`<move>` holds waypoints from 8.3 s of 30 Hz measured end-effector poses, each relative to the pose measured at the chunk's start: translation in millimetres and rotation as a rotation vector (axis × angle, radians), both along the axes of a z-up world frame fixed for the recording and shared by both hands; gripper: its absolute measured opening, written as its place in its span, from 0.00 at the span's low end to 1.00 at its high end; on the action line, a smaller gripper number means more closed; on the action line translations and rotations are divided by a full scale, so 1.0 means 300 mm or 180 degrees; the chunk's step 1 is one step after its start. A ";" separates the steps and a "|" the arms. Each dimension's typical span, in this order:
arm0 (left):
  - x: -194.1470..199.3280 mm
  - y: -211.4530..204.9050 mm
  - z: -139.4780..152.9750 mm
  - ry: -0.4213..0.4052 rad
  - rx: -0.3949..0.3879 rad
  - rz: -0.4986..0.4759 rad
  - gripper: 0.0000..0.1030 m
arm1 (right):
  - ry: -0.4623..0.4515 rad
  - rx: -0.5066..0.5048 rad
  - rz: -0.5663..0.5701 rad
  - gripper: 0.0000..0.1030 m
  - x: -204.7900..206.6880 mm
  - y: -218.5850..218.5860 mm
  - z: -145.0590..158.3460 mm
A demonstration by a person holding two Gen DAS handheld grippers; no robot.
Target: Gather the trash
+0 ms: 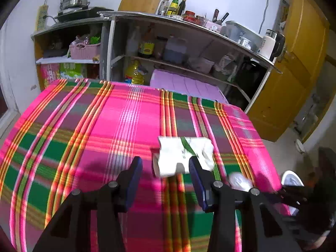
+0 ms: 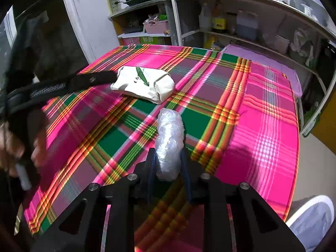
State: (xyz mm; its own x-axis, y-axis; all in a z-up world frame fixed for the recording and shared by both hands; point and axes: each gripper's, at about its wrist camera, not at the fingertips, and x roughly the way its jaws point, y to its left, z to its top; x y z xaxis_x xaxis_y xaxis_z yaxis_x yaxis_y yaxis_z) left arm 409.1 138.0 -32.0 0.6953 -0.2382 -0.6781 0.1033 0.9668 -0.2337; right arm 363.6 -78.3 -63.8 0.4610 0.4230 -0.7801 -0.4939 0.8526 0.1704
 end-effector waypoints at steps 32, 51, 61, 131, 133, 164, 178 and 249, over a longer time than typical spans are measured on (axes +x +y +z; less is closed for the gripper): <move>-0.104 -0.280 -0.032 -0.0074 0.0650 -0.1247 0.44 | 0.0092 0.0153 -0.0248 0.24 -0.110 -0.168 0.014; -0.340 -0.344 0.045 -0.0219 0.0362 -0.0901 0.15 | -0.0058 0.0372 -0.0480 0.24 -0.274 -0.295 0.101; -0.602 -0.405 0.147 -0.0403 -0.0108 -0.0680 0.16 | -0.0238 0.0466 -0.0637 0.24 -0.473 -0.397 0.190; -0.624 -0.956 0.028 0.0006 -0.0151 -0.1263 0.23 | -0.0164 0.0467 -0.1578 0.32 -0.684 -0.849 0.120; -0.653 -0.936 0.050 -0.0046 -0.0137 -0.1236 0.26 | -0.0227 0.0445 -0.1542 0.32 -0.704 -0.827 0.144; -1.103 -0.690 0.180 -0.0616 0.0213 -0.0732 0.39 | -0.0656 0.0221 -0.1102 0.45 -1.031 -0.604 0.247; -1.197 -0.616 0.154 -0.0613 0.0211 -0.0514 0.39 | -0.0740 0.0169 -0.1000 0.45 -1.082 -0.550 0.239; -1.217 -0.578 0.111 -0.0497 0.0263 -0.0330 0.39 | -0.0712 0.0141 -0.0882 0.45 -1.081 -0.513 0.212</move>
State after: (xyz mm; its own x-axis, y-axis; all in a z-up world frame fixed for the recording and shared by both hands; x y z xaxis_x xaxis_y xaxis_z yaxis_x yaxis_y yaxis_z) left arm 44.0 -35.5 1.5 0.7682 -0.2621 -0.5841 0.2322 0.9643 -0.1274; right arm 39.3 -232.3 -0.1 0.7203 0.2891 -0.6305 -0.2741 0.9537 0.1241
